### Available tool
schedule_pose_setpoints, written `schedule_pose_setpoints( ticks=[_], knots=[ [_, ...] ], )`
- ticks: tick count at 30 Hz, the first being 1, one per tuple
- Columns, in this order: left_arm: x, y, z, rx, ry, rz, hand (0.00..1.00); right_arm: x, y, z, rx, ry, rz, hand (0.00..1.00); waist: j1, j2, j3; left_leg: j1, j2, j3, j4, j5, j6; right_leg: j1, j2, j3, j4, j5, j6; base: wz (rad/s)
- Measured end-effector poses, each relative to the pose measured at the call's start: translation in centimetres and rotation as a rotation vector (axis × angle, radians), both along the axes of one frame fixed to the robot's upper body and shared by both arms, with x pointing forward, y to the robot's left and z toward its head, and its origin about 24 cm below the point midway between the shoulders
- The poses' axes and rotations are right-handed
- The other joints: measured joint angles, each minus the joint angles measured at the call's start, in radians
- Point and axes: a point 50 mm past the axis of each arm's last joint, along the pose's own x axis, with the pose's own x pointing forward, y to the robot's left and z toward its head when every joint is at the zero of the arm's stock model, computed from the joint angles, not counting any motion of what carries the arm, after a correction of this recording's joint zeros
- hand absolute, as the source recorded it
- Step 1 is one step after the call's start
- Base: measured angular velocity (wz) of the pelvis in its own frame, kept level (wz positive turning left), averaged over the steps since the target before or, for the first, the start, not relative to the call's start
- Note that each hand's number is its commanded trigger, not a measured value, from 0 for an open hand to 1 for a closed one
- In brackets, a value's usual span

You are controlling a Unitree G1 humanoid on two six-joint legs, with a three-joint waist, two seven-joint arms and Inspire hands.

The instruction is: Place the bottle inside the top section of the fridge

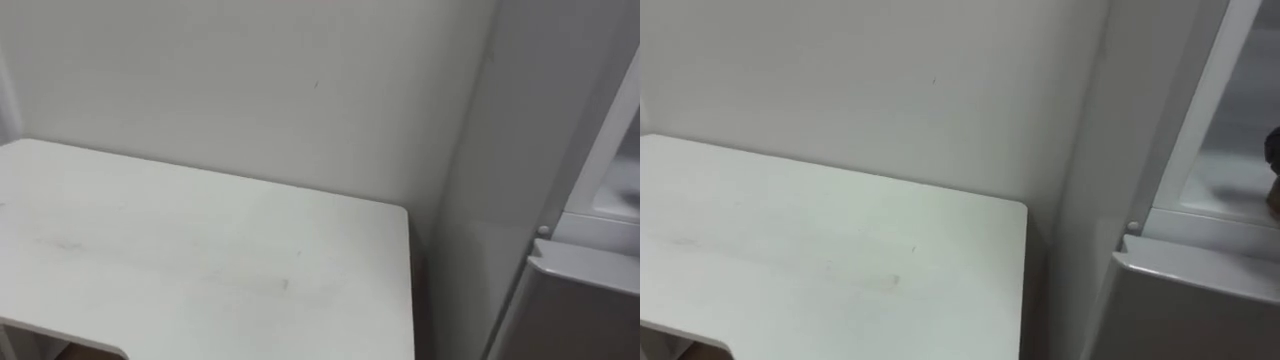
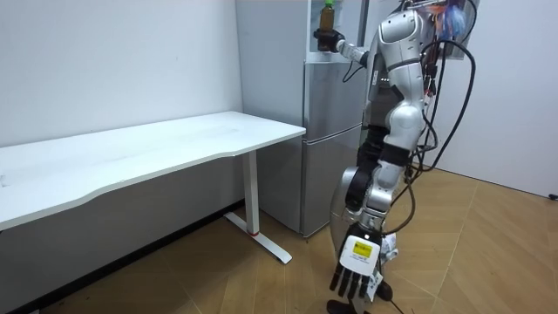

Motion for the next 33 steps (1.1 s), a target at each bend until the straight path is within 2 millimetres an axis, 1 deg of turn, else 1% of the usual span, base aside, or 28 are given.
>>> schedule_pose_setpoints(
  ticks=[2,3,8,10,12,14,17,19,21,22,23,24,25,26,28,30,33],
  knots=[
    [-0.2,0.3,0.1,0.006,0.010,0.010,0.00,0.0,-1.2,-0.7,0.012,0.050,-0.032,1.00,0.007,-0.011,-0.0030,0.000,-0.001,-0.009,0.000,0.000,0.000,0.002,-0.001,-0.011,0.000,0.000,0.000,0.11],
    [-0.5,0.2,0.1,0.005,0.020,0.014,0.00,0.3,-1.4,-0.5,0.020,0.056,-0.042,1.00,0.011,-0.013,-0.0047,0.000,-0.002,-0.011,0.001,0.000,0.000,0.002,-0.001,-0.013,0.000,0.000,0.000,0.04],
    [-1.5,0.4,0.3,0.015,0.046,0.034,0.00,1.5,-2.0,-0.4,0.032,0.119,-0.056,1.00,0.022,-0.017,-0.0070,-0.002,-0.002,-0.016,0.011,0.000,0.000,0.006,0.000,-0.017,-0.001,0.000,0.000,0.02],
    [-1.7,0.5,0.4,0.020,0.051,0.044,0.00,1.6,-2.2,-0.5,0.043,0.126,-0.064,1.00,0.025,-0.017,-0.0073,-0.004,-0.003,-0.026,0.017,0.000,0.000,0.007,-0.001,-0.030,-0.001,0.000,0.000,0.12],
    [-2.2,0.5,0.5,0.024,0.060,0.054,0.00,1.6,-2.3,-0.7,0.032,0.141,-0.076,1.00,0.038,-0.018,-0.0077,-0.003,-0.003,-0.027,0.017,0.000,0.000,0.009,-0.001,-0.035,-0.001,0.000,0.000,0.07],
    [-3.3,0.5,0.7,0.032,0.084,0.069,0.00,1.6,-2.4,-0.8,0.005,0.178,-0.080,1.00,0.053,-0.015,-0.0066,0.002,-0.003,-0.029,0.016,0.000,0.000,0.020,-0.002,-0.046,-0.003,0.000,0.000,0.03],
    [-4.0,0.5,0.9,0.038,0.101,0.077,0.00,1.6,-2.6,-1.1,-0.016,0.208,-0.088,1.00,0.058,-0.009,-0.0042,0.003,-0.009,-0.045,0.017,0.000,-0.001,0.041,-0.002,-0.064,-0.023,0.000,0.000,0.15],
    [-4.2,0.5,0.9,0.037,0.101,0.093,0.00,1.6,-2.8,-1.2,-0.015,0.213,-0.094,1.00,0.060,-0.005,-0.0023,0.002,-0.013,-0.053,0.022,0.000,-0.001,0.050,-0.002,-0.069,-0.037,0.000,0.000,0.13],
    [-4.1,0.5,0.9,0.039,0.102,0.094,0.00,1.5,-2.9,-1.1,-0.021,0.216,-0.100,1.00,0.064,0.003,-0.0026,-0.007,-0.012,-0.059,0.034,-0.002,-0.002,0.051,-0.002,-0.078,-0.036,0.000,0.000,0.11],
    [-4.0,0.6,0.9,0.043,0.097,0.091,0.00,1.4,-3.0,-1.0,-0.027,0.213,-0.103,1.00,0.072,0.008,-0.0031,-0.014,-0.012,-0.060,0.038,-0.002,-0.002,0.048,-0.002,-0.081,-0.036,0.000,0.000,0.07],
    [-3.7,0.7,1.0,0.049,0.088,0.088,0.00,1.4,-3.1,-0.9,-0.038,0.213,-0.107,1.00,0.075,0.014,-0.0015,-0.020,-0.012,-0.063,0.046,-0.002,-0.002,0.047,-0.001,-0.084,-0.035,0.001,-0.001,0.07],
    [-3.6,0.7,1.0,0.051,0.083,0.087,0.00,1.3,-3.1,-0.8,-0.042,0.211,-0.109,0.82,0.075,0.017,-0.0019,-0.025,-0.012,-0.065,0.051,-0.003,-0.001,0.046,-0.001,-0.087,-0.035,0.001,-0.001,0.10],
    [-3.2,0.9,1.0,0.061,0.069,0.082,0.00,1.3,-3.2,-0.6,-0.050,0.208,-0.114,0.52,0.076,0.022,-0.0054,-0.038,-0.012,-0.068,0.059,-0.004,-0.001,0.037,-0.001,-0.092,-0.032,0.001,-0.002,0.08],
    [-2.8,1.0,1.1,0.074,0.056,0.077,0.00,1.2,-3.3,-0.4,-0.059,0.202,-0.117,0.00,0.080,0.025,-0.0055,-0.049,-0.012,-0.073,0.065,-0.003,-0.001,0.031,0.000,-0.094,-0.033,0.003,-0.005,0.08],
    [-2.7,1.3,1.2,0.087,0.052,0.072,0.00,1.2,-3.3,-0.4,-0.064,0.200,-0.129,0.00,0.082,0.031,-0.0066,-0.053,-0.014,-0.080,0.069,-0.003,-0.001,0.030,0.001,-0.097,-0.032,0.004,-0.006,0.06],
    [-2.7,1.5,1.3,0.093,0.051,0.074,0.00,1.2,-3.2,-0.4,-0.071,0.197,-0.143,0.00,0.087,0.036,-0.0060,-0.060,-0.013,-0.084,0.075,-0.004,-0.001,0.027,0.002,-0.102,-0.032,0.005,-0.008,0.04],
    [-2.5,1.8,1.5,0.101,0.043,0.076,0.00,1.3,-3.3,0.0,-0.101,0.174,-0.153,0.00,0.095,0.043,-0.0069,-0.104,-0.004,-0.086,0.098,-0.005,-0.005,-0.008,0.010,-0.101,-0.030,0.014,-0.017,-0.02]
  ],
)
